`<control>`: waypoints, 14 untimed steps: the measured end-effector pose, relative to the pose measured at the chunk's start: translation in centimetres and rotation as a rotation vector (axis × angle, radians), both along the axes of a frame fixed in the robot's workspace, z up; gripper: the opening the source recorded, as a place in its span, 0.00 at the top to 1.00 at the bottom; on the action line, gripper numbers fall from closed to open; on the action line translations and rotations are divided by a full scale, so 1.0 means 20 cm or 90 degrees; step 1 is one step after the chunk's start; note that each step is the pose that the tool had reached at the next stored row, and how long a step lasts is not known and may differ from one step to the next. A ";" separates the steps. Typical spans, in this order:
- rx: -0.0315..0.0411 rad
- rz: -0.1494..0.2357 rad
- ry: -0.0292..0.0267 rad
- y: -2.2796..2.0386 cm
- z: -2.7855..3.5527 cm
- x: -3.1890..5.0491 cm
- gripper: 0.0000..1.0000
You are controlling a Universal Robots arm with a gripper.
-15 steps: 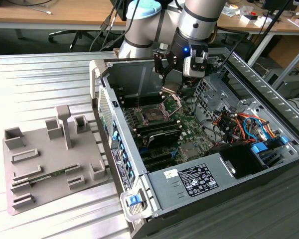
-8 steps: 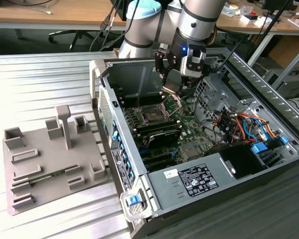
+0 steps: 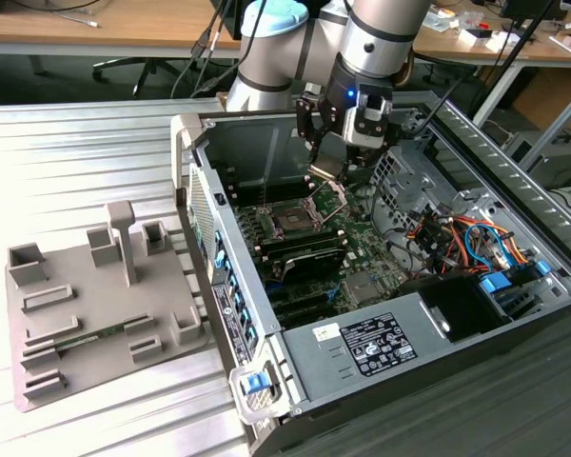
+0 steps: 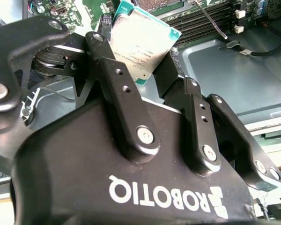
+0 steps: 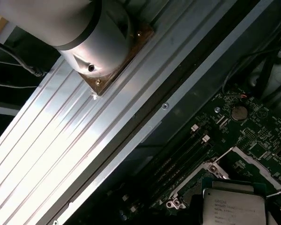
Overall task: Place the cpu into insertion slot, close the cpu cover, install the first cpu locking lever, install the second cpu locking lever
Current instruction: 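Place the cpu into insertion slot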
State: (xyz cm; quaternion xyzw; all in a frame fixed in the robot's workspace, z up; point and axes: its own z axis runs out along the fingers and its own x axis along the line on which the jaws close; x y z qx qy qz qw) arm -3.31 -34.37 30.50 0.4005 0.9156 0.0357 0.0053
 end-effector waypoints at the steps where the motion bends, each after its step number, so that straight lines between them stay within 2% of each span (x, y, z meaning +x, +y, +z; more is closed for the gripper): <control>1: 0.0000 -0.002 0.0000 0.000 0.000 0.000 0.45; 14: 0.0000 -0.025 0.0000 0.000 -0.001 0.000 0.45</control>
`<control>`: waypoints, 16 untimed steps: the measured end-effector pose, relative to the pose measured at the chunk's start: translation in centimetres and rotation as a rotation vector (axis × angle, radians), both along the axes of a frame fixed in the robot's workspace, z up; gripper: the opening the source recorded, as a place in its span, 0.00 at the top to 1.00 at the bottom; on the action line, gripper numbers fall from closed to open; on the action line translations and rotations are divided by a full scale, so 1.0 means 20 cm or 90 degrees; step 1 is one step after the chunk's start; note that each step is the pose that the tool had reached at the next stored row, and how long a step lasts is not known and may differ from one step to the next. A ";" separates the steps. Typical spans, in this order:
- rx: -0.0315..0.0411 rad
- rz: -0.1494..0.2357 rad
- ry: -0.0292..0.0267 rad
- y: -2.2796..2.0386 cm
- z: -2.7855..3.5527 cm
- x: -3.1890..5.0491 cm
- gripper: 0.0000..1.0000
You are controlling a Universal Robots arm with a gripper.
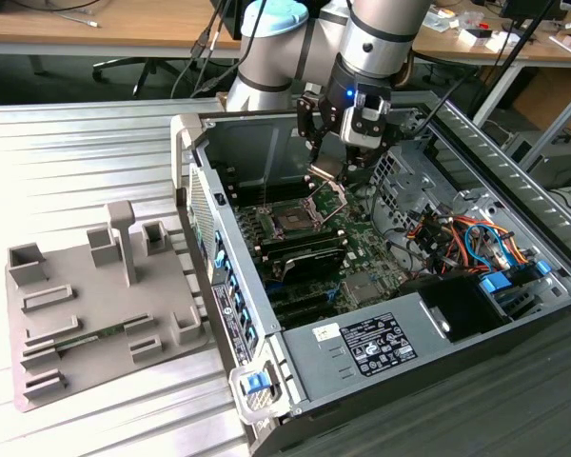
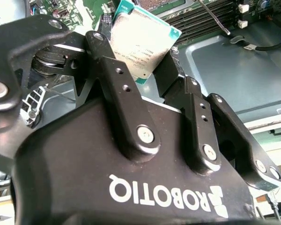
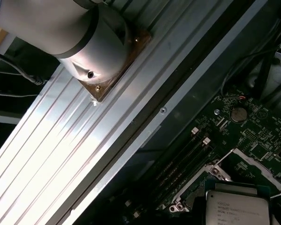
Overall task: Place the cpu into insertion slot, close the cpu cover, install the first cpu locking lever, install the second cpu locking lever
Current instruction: 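Place the cpu into insertion slot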
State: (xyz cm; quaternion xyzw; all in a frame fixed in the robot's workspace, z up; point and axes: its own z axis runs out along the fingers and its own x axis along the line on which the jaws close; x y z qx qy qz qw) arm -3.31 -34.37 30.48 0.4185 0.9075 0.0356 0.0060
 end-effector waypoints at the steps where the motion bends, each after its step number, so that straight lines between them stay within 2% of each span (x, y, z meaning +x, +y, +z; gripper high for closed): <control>1: 0.0000 -0.002 0.0000 0.000 0.000 0.000 0.45; 16: 0.0000 -0.026 0.0000 0.000 -0.001 0.000 0.45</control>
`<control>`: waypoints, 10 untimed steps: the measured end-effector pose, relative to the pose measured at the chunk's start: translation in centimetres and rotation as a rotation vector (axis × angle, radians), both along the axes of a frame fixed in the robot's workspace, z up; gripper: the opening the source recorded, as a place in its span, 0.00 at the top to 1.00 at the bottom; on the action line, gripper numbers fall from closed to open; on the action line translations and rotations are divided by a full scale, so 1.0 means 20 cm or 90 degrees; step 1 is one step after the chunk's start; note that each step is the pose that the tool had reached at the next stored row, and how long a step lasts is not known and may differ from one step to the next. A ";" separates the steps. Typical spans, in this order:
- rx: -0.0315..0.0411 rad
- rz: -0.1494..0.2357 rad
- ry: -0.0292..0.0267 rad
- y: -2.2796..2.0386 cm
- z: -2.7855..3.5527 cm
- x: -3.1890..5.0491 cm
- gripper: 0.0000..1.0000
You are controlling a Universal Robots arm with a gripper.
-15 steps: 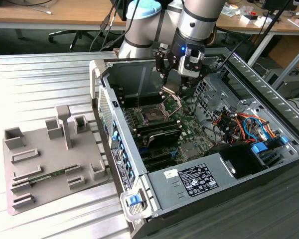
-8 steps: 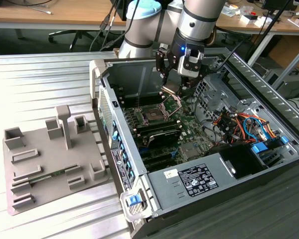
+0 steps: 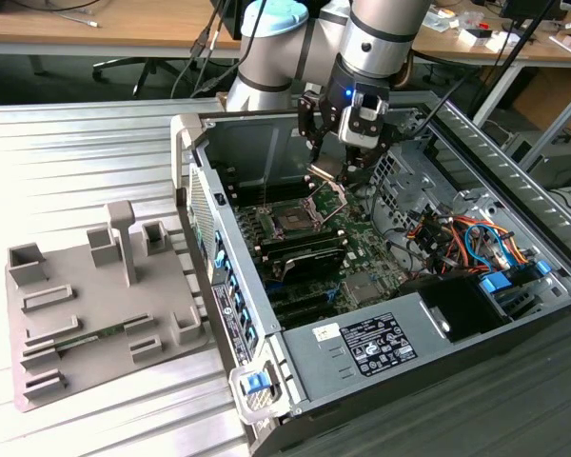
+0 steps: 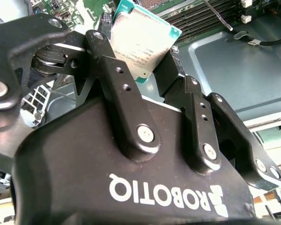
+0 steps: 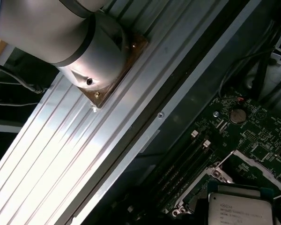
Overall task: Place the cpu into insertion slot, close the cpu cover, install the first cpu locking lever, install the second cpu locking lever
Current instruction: 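Place the cpu into insertion slot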
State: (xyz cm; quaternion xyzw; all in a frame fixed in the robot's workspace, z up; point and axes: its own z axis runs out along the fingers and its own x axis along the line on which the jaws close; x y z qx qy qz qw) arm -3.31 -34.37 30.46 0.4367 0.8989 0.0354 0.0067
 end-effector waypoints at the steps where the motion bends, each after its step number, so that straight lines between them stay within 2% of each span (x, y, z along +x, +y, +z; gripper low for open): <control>1: 0.0000 -0.001 0.0000 0.000 0.000 0.000 0.45; 10: 0.0000 -0.019 0.0000 0.000 -0.001 0.000 0.45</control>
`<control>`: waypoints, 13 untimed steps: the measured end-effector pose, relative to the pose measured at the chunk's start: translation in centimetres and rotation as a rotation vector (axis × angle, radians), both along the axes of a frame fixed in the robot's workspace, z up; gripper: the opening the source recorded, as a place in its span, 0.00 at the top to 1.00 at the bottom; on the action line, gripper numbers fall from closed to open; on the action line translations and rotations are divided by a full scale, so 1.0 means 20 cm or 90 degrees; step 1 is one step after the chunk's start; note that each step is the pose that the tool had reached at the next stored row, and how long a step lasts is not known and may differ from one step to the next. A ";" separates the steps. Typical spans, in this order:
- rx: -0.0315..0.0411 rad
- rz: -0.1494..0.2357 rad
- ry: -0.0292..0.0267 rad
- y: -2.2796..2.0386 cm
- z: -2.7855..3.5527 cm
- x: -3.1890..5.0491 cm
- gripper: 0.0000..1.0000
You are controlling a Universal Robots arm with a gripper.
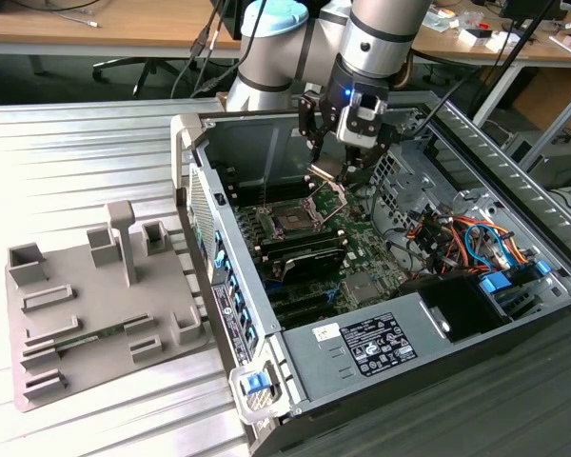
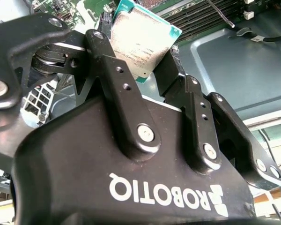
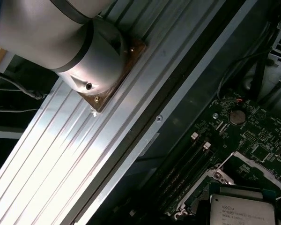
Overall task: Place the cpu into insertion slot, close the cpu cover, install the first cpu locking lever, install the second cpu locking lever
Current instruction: 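Place the cpu into insertion slot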
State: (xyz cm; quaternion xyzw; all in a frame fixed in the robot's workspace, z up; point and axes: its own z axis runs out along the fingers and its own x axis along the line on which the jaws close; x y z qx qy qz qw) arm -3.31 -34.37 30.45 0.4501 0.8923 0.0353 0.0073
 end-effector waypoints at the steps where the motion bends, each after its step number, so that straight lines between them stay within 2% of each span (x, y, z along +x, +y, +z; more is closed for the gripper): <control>1: 0.0000 -0.001 0.0000 0.000 0.000 0.000 0.45; 13: 0.0000 -0.022 0.0000 0.000 0.000 0.000 0.45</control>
